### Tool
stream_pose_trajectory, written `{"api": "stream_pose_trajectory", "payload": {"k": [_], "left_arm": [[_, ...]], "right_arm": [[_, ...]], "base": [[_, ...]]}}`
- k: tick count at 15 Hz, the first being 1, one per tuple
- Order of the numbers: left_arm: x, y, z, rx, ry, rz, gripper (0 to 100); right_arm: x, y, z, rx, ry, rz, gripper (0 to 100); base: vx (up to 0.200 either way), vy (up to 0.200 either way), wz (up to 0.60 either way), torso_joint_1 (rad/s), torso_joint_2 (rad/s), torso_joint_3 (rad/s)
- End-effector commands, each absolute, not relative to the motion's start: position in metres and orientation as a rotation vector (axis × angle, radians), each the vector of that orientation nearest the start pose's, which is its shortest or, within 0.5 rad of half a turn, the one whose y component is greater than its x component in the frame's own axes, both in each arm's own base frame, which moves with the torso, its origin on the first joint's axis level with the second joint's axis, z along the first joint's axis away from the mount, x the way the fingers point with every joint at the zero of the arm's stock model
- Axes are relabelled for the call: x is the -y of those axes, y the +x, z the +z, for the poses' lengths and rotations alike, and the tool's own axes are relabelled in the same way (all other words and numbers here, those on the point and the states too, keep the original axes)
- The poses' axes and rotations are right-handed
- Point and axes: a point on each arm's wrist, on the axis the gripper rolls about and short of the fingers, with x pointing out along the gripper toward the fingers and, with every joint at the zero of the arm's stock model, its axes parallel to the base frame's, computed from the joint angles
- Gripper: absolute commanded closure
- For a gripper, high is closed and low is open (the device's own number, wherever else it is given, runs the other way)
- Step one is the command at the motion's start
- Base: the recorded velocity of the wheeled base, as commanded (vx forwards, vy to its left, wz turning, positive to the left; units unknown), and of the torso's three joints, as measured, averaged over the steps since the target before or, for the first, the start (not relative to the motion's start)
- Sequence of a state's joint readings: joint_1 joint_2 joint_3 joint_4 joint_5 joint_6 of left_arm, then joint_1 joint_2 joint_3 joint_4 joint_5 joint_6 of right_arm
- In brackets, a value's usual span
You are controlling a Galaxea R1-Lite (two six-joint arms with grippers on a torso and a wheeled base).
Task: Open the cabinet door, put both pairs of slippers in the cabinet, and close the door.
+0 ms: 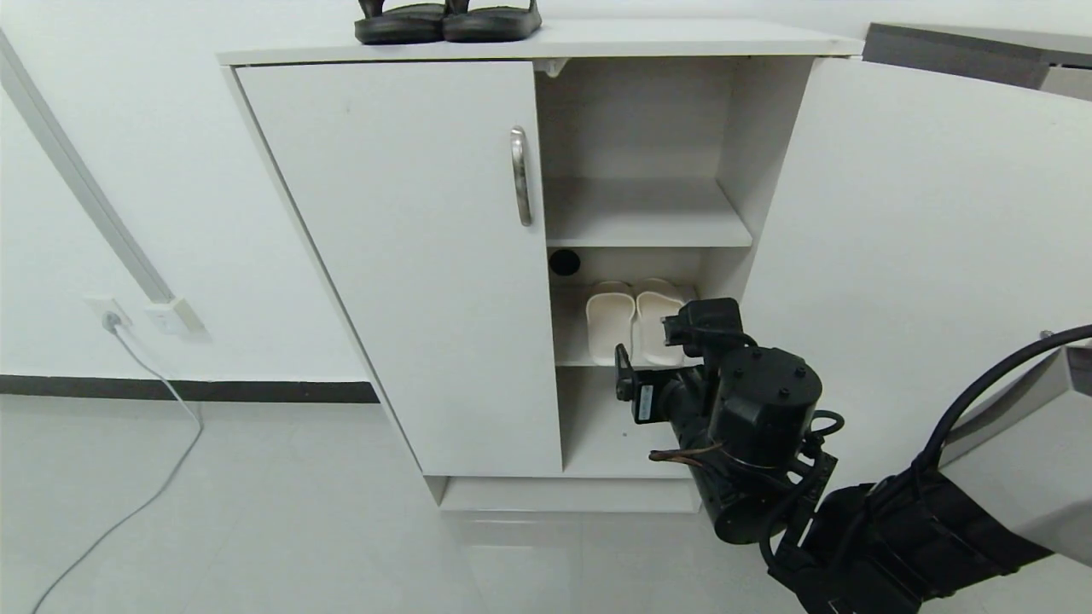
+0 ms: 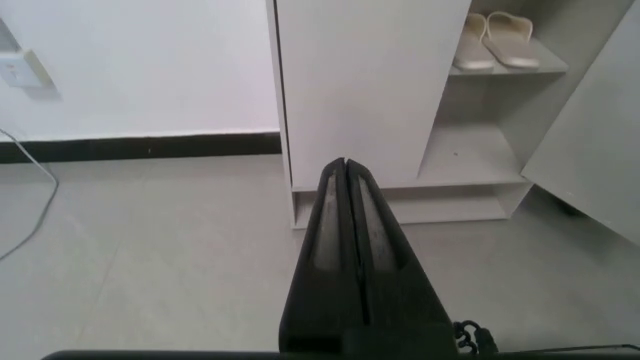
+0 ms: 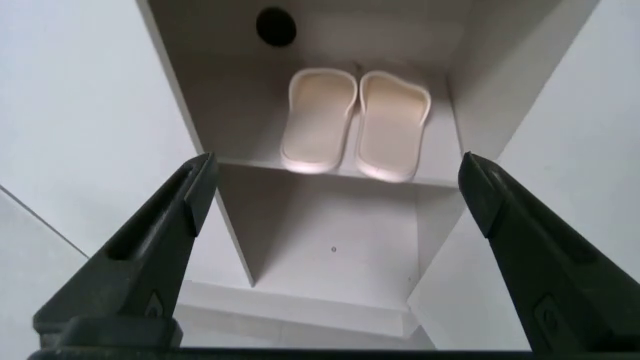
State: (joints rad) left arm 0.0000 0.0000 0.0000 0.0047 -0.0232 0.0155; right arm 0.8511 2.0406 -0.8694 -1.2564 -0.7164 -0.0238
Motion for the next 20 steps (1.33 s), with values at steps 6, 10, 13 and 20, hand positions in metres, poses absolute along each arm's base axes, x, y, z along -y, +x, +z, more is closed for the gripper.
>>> {"api": "stream_pose_trajectory", "payload": {"k": [6, 10, 13, 20], "left_arm": [[0.0005, -0.0228, 0.0750, -0.004, 0.018, -0.022, 100], [0.0005, -0.0228, 0.0750, -0.004, 0.018, -0.023, 100], [0.0005, -0.0228, 0.0750, -0.004, 0.018, -0.022, 100], [0.0005, -0.0227, 0.0750, -0.006, 0.017, -0.022, 100]], "right_arm": [[-0.2687, 0.2550, 0.1437, 0.060, 0.034, 0.134, 0], [-0.2681, 0.2553, 0.1433, 0.059, 0.033, 0.131, 0], [-0.2681, 0.2553, 0.1433, 0.059, 0.033, 0.131, 0], [-0.2654, 0.2567, 0.1426, 0.057, 0.031, 0.125, 0]], "base": [[0.000, 0.033, 0.00, 0.003, 0.00, 0.203], [0.000, 0.200, 0.00, 0.005, 0.00, 0.057], [0.000, 0.200, 0.00, 0.010, 0.01, 0.009], [0.000, 0.200, 0.00, 0.004, 0.00, 0.004]]}}
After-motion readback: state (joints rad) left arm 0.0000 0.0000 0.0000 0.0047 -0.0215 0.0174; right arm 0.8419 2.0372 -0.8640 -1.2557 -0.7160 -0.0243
